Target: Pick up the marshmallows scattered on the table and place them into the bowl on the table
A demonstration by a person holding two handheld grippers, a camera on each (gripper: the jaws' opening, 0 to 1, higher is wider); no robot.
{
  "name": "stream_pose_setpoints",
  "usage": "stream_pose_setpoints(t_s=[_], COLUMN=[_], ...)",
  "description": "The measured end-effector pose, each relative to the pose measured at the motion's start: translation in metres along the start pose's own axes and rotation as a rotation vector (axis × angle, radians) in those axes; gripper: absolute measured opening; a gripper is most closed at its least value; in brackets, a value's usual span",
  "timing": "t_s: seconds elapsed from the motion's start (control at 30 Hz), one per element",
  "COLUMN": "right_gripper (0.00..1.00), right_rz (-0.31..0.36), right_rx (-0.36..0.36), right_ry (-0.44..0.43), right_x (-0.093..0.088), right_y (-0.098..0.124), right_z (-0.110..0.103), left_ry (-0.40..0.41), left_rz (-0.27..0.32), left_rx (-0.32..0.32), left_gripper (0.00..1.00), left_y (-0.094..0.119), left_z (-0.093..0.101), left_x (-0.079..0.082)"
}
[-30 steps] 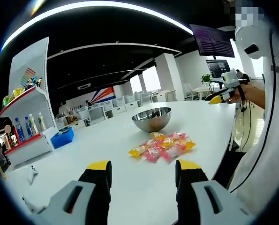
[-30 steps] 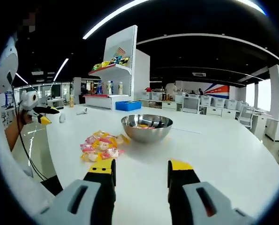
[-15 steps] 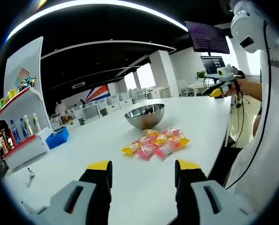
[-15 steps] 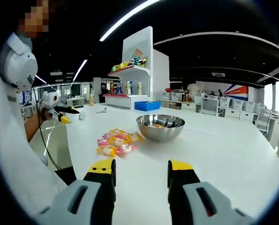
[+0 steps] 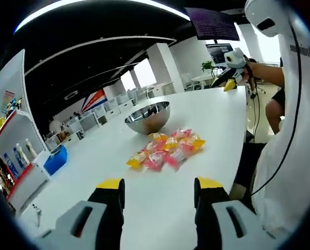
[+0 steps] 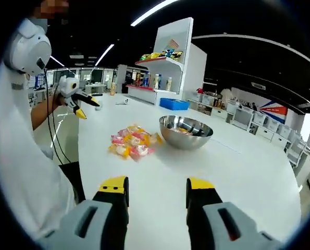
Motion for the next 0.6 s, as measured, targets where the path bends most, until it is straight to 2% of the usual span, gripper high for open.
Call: stream_pose_setpoints(t_s=[0.23, 0.43, 0.6], right_gripper=[0.44, 0.43, 0.43], right_rz=[-0.019, -0.014, -0.002], right_rx=[0.006, 0.002, 0.003], right_ry=[0.016, 0.015, 0.014], right_x=[-0.005, -0.003, 0.000], right_y=[0.001, 0.000, 0.001], right_z=[-0.002, -0.003, -0.006], left_ry=[-0.081, -0.141, -0.182], left_rz=[-0.047, -0.026, -0.033], left_rx=[-0.073, -0.118, -0.166], left_gripper=[0.54, 0.54, 0.54], left_y=[-0.005, -0.005, -0.007], left_z=[-0.006, -0.012, -0.013], left_x=[0.013, 0.039, 0.049])
Point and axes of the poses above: the point that each gripper's makers call its tool centre point, and the gripper's own axes: y roughly backward along the fingers, z roughly to its right, x roughly out of its top, the point moved 3 cm from there along y, roughly backward along the fingers, and after that the axes turned 13 degrees about -x, right-handed, at the moved point
